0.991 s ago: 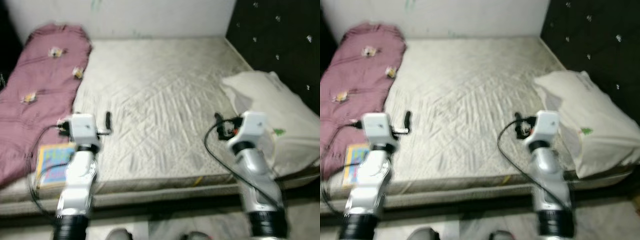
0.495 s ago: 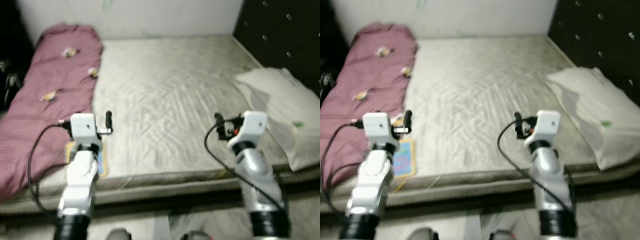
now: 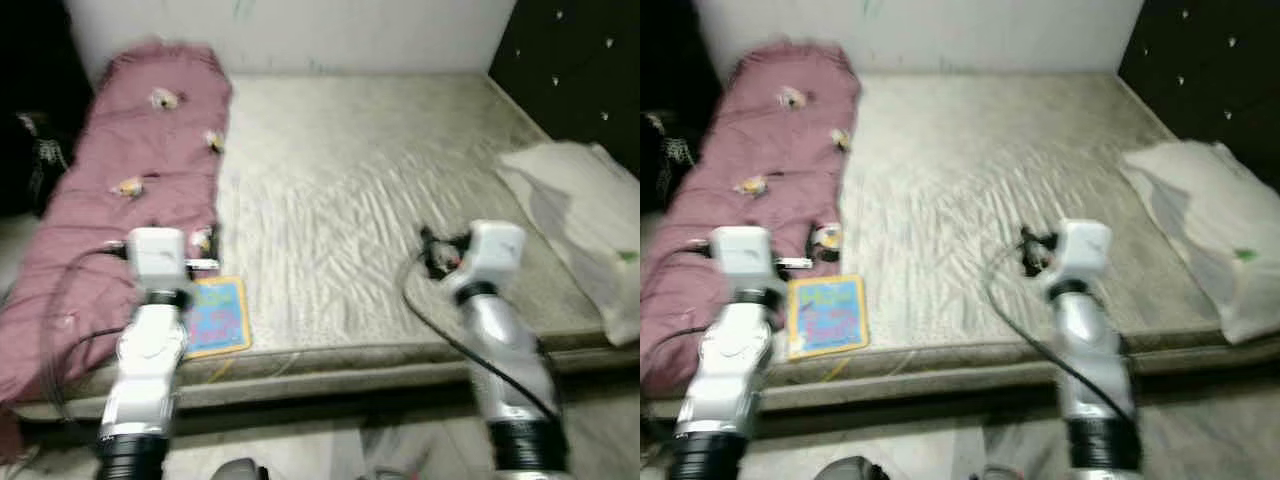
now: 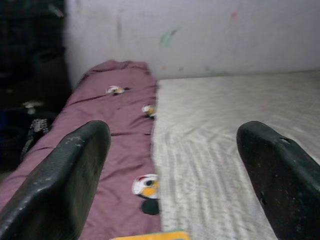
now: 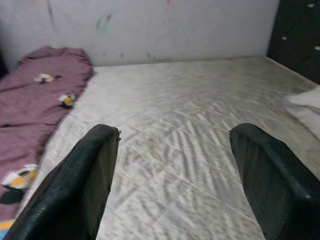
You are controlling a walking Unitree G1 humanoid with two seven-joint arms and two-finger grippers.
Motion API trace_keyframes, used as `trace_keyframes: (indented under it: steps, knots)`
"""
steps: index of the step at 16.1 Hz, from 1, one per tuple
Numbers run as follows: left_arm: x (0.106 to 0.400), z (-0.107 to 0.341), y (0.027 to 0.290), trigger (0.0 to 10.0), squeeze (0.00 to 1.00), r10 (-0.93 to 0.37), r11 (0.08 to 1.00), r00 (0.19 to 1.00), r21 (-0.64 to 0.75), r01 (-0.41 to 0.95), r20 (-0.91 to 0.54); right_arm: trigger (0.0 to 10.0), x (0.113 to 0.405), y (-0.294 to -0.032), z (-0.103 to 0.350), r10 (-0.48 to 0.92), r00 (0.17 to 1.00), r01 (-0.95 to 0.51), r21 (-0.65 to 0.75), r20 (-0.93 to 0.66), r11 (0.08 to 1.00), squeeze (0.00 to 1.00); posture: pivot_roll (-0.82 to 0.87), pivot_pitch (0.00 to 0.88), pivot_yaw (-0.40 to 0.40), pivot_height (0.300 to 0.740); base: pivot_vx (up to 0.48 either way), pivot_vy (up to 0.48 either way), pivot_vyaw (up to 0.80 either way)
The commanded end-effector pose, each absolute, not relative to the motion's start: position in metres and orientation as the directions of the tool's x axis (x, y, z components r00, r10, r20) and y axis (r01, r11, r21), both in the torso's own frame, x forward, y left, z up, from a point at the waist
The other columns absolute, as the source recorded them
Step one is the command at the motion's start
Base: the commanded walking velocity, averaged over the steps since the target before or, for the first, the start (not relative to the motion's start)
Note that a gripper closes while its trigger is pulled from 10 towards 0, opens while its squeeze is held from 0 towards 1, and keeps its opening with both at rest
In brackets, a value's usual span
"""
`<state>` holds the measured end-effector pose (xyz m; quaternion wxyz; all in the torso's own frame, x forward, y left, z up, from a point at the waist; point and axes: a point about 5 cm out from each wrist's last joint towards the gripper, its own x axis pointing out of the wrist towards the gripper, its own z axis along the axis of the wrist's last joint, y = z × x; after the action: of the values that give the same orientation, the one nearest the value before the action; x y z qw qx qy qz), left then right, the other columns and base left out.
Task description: Clean up the room
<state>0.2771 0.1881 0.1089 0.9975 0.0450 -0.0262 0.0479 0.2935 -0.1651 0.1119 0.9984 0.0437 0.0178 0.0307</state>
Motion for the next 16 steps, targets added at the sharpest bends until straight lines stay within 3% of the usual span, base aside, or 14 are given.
trace_keyframes:
  steps: [1,5,9,16]
  knots:
    - [0.2792,0.1142,0.1809,10.0,0.0,0.062,0.995,0.995,0.077,-0.068,0.079,10.0,0.2935,-0.1742,0.1157,0.033,0.999,-0.031,0.073,-0.024,0.997,0.0,-0.03,0.0,-0.005,0.74,0.39,0.0,0.0]
    - [0.2789,0.1143,0.1808,10.0,0.0,0.061,0.995,0.995,0.078,-0.067,0.079,10.0,0.2936,-0.1742,0.1152,0.032,0.999,-0.03,0.073,-0.024,0.997,0.0,-0.03,0.0,-0.003,0.74,0.393,0.0,0.0]
    - [0.2787,0.1104,0.1819,10.0,0.0,0.097,0.992,0.994,0.071,-0.101,0.055,10.0,0.2935,-0.1752,0.1144,0.028,0.999,-0.026,0.07,-0.028,0.997,0.0,-0.03,0.0,-0.005,0.74,0.0,0.0,0.0]
    - [0.2795,0.1107,0.1811,10.0,0.0,0.095,0.993,0.994,0.066,-0.099,0.056,10.0,0.2941,-0.176,0.1133,0.027,0.999,-0.024,0.063,-0.034,0.998,0.0,-0.02,0.0,-0.008,0.74,0.0,0.471,0.0]
